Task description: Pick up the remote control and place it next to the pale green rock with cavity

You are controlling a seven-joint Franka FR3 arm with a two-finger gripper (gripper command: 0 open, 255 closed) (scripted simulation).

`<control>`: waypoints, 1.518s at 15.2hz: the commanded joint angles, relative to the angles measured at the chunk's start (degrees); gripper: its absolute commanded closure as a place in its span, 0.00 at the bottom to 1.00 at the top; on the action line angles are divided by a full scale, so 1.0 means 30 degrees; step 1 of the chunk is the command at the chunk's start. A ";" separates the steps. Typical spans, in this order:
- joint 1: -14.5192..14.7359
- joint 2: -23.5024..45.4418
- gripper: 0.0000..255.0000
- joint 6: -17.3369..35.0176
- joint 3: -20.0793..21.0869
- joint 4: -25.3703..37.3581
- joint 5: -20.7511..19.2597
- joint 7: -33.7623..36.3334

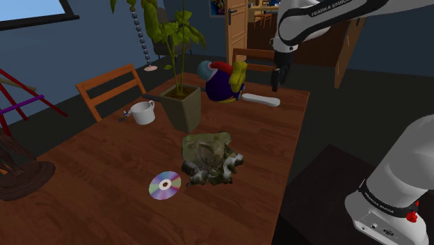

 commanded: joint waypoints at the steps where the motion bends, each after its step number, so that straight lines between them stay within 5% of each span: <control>1: -0.0034 0.1457 0.00 0.0667 -0.0223 0.0734 0.0085 -0.0621; 13: -0.0896 1.0465 0.00 0.2216 -0.0806 0.7774 0.1267 -0.4399; 23: -0.0994 1.1560 0.00 0.3854 -0.0743 0.7216 0.1424 -0.4552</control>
